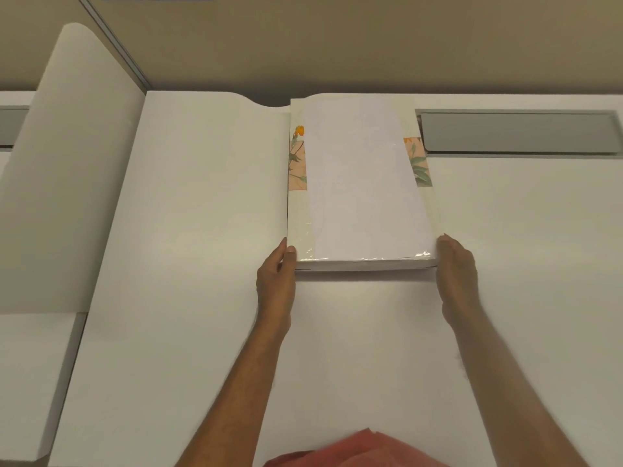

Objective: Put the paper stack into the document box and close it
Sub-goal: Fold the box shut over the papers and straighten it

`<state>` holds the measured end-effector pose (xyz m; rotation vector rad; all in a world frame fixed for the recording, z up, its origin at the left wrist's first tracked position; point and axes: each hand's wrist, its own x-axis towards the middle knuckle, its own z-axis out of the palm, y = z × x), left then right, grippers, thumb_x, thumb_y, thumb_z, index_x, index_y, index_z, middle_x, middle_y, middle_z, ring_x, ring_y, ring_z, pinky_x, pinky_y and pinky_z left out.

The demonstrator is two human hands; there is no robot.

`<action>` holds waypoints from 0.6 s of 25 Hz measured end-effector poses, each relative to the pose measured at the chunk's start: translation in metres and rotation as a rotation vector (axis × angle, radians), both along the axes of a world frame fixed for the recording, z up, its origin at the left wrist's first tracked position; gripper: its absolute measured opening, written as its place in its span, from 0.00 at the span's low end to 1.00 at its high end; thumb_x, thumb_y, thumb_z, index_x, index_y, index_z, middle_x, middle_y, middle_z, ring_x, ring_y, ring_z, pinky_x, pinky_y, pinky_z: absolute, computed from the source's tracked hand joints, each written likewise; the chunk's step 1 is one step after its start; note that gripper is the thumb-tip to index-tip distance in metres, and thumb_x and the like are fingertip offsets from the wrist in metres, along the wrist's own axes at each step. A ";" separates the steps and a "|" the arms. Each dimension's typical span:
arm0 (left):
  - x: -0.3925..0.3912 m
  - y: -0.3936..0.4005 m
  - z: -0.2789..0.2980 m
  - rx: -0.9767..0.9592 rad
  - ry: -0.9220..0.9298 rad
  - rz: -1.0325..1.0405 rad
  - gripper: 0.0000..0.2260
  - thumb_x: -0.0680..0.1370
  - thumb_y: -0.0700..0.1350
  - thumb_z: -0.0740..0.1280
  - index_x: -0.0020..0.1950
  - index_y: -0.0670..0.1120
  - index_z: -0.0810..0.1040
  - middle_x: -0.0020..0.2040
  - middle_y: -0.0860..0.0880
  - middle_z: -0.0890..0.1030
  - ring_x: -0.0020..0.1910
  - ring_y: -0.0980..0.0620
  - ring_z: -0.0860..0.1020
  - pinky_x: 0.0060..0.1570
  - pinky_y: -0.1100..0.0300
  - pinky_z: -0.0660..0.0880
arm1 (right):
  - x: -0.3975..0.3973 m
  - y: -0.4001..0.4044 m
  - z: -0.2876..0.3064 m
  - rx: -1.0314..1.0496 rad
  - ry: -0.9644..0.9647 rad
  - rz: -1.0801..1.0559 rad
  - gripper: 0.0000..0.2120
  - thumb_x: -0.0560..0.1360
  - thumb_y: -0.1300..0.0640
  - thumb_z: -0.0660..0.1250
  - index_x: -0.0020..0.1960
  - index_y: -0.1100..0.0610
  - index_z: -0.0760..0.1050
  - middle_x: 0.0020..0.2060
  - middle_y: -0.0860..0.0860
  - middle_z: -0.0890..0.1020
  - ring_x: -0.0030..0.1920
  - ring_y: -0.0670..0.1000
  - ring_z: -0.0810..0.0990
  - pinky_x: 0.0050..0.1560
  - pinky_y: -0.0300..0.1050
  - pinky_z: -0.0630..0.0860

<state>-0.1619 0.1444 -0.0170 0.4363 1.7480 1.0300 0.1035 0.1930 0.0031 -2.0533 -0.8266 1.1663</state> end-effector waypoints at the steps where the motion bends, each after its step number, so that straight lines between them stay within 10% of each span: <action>1: -0.001 0.001 0.001 0.003 -0.003 0.003 0.20 0.83 0.51 0.67 0.75 0.49 0.76 0.58 0.70 0.77 0.67 0.58 0.77 0.74 0.51 0.72 | 0.002 0.000 -0.002 -0.005 0.003 -0.006 0.11 0.84 0.47 0.56 0.42 0.43 0.67 0.54 0.49 0.66 0.52 0.51 0.65 0.50 0.48 0.68; 10: -0.003 -0.001 0.004 0.045 0.010 0.041 0.16 0.83 0.47 0.68 0.71 0.49 0.79 0.57 0.65 0.81 0.61 0.56 0.81 0.69 0.51 0.76 | 0.017 0.002 -0.007 -0.014 0.087 -0.081 0.16 0.82 0.48 0.62 0.45 0.60 0.74 0.41 0.49 0.71 0.43 0.53 0.69 0.53 0.50 0.73; 15: -0.004 0.001 -0.001 0.033 -0.002 0.047 0.14 0.82 0.42 0.67 0.68 0.49 0.82 0.57 0.63 0.83 0.62 0.56 0.80 0.70 0.49 0.76 | 0.021 0.003 -0.009 -0.011 0.146 -0.104 0.11 0.81 0.50 0.65 0.40 0.49 0.77 0.38 0.46 0.74 0.42 0.50 0.73 0.55 0.48 0.76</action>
